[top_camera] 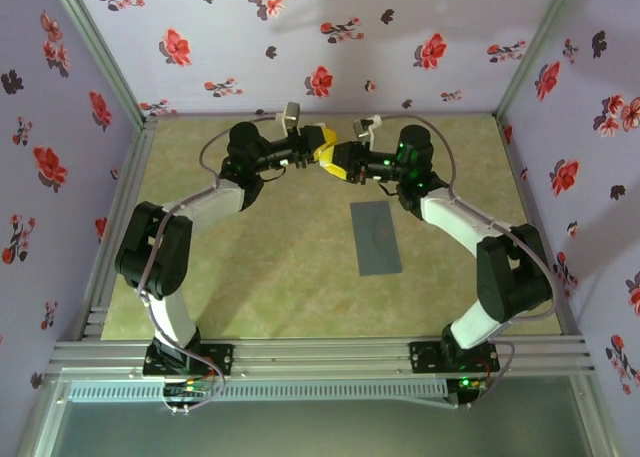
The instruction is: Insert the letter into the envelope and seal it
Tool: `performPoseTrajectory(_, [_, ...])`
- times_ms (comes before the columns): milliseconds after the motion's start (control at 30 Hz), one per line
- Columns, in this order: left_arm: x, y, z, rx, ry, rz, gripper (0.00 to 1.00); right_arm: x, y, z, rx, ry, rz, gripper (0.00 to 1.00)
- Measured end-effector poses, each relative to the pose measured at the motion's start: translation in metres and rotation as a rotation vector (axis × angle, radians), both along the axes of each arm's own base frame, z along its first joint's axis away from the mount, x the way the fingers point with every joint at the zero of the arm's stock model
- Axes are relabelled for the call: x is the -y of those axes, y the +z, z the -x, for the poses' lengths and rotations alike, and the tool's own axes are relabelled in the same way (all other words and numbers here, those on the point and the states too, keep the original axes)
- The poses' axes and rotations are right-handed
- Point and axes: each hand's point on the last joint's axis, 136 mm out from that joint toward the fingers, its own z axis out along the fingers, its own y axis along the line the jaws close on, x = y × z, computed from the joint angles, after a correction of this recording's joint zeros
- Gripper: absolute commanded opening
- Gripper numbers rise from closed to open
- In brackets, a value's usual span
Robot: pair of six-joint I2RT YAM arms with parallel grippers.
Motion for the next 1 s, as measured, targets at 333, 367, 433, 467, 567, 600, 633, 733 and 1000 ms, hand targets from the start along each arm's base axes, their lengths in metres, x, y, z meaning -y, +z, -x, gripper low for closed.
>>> performPoseTrajectory(333, [0.0, 0.001, 0.0, -0.003, 0.0, 0.004, 0.0, -0.001, 0.0, 0.0, -0.002, 0.005, -0.005, 0.32])
performPoseTrajectory(367, [0.0, 0.002, 0.0, -0.003, -0.001, 0.005, 0.0, -0.001, 0.0, 0.0, -0.006, 0.005, -0.006, 0.29])
performPoseTrajectory(433, [0.0, 0.004, 0.0, 0.001, 0.0, 0.008, 0.0, -0.001, -0.001, 0.0, -0.013, 0.006, -0.005, 0.24])
performPoseTrajectory(467, [0.0, 0.003, 0.0, 0.0, 0.0, 0.008, 0.0, -0.001, -0.001, 0.0, -0.015, 0.005, -0.006, 0.23])
performPoseTrajectory(567, [0.0, 0.003, -0.001, 0.0, 0.001, 0.007, 0.0, -0.001, -0.001, -0.001, -0.016, 0.005, -0.006, 0.2])
performPoseTrajectory(600, [0.0, 0.003, -0.001, -0.002, 0.001, 0.006, 0.0, -0.001, -0.001, -0.001, -0.016, 0.005, -0.006, 0.19])
performPoseTrajectory(633, [0.0, 0.003, -0.001, -0.004, 0.001, 0.005, 0.0, -0.001, -0.001, -0.001, -0.017, 0.005, -0.006, 0.18])
performPoseTrajectory(733, [0.0, -0.001, -0.002, -0.015, 0.003, -0.006, 0.0, -0.002, -0.003, -0.001, -0.023, 0.005, -0.003, 0.16])
performPoseTrajectory(1000, [0.001, -0.017, -0.012, -0.053, 0.041, -0.091, 0.0, -0.003, -0.015, -0.011, -0.025, -0.042, 0.108, 0.14])
